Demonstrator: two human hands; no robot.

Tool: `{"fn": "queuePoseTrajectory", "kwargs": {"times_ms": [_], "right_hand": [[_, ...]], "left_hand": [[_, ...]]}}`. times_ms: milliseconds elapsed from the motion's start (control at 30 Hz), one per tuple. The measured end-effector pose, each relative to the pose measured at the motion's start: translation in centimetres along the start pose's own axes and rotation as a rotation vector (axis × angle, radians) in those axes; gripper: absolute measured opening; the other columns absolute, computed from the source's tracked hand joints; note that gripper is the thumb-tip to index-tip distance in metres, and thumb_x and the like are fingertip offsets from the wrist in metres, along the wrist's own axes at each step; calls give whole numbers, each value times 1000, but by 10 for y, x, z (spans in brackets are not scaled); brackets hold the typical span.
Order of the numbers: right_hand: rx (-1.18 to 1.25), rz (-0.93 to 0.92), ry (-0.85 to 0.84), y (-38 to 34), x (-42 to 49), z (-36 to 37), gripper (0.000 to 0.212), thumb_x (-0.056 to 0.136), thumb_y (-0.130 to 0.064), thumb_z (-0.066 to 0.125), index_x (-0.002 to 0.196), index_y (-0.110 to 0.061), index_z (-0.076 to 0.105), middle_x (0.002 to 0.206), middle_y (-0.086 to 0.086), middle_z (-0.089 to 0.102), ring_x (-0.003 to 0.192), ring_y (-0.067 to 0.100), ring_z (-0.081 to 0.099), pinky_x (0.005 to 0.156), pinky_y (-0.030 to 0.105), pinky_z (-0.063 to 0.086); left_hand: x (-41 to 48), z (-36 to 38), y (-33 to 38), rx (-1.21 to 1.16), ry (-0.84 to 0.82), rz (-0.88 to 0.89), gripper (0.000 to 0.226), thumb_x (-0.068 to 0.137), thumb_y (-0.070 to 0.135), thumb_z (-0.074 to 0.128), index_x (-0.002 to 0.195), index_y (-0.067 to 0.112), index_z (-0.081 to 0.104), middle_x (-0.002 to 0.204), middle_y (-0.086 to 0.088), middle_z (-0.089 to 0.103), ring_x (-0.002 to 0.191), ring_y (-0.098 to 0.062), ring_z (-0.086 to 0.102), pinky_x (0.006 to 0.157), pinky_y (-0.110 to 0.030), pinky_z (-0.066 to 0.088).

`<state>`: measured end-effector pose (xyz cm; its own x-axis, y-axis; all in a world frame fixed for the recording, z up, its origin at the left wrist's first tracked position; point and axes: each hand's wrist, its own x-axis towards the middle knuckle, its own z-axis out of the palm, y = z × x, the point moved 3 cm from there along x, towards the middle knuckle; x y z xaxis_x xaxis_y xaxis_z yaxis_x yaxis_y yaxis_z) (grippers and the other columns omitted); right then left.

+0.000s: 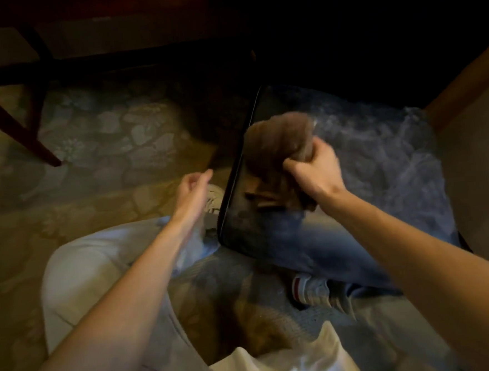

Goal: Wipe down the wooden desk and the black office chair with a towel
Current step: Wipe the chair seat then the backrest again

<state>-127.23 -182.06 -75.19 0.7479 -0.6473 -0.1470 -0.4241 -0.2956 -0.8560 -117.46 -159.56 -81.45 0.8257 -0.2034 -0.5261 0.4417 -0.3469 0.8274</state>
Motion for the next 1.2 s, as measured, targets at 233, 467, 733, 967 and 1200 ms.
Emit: {"fn": "queuePoseTrajectory", "kwargs": {"times_ms": [233,467,733,967,1200], "right_hand": [[-915,-560,-311,-19,66,29,83,76,-60,67,142,-13,48,168,10,20,156,33,13,123,64,10],[-936,-434,-395,15,70,94,99,76,-87,46,153,-27,27,165,10,19,153,35,14,119,71,11],[-912,-768,-315,49,-61,106,59,79,-63,57,124,-26,57,128,13,55,117,36,46,94,64,43],[-962,-1174,-426,101,-115,69,65,73,-58,77,125,-29,52,136,12,53,123,32,47,92,63,48],[-942,-931,-286,77,-41,35,60,79,-60,54,124,-21,57,123,16,54,113,37,49,87,62,48]], "left_hand": [[29,-7,-36,97,-196,-251,57,112,44,23,141,8,56,137,-11,63,124,-27,60,104,-35,40],[43,-5,-52,145,-309,-353,32,109,41,41,101,27,68,103,2,73,98,-15,67,105,-43,47],[32,7,-57,-83,-332,-510,65,103,64,24,114,17,67,105,-10,74,97,-26,67,82,-33,50],[25,22,-53,-140,-362,-448,84,96,77,27,127,10,68,118,-12,75,113,-28,69,110,-47,44],[24,57,-42,-40,-337,-326,61,98,72,37,127,26,66,116,-7,75,107,-24,69,102,-45,49]]}}
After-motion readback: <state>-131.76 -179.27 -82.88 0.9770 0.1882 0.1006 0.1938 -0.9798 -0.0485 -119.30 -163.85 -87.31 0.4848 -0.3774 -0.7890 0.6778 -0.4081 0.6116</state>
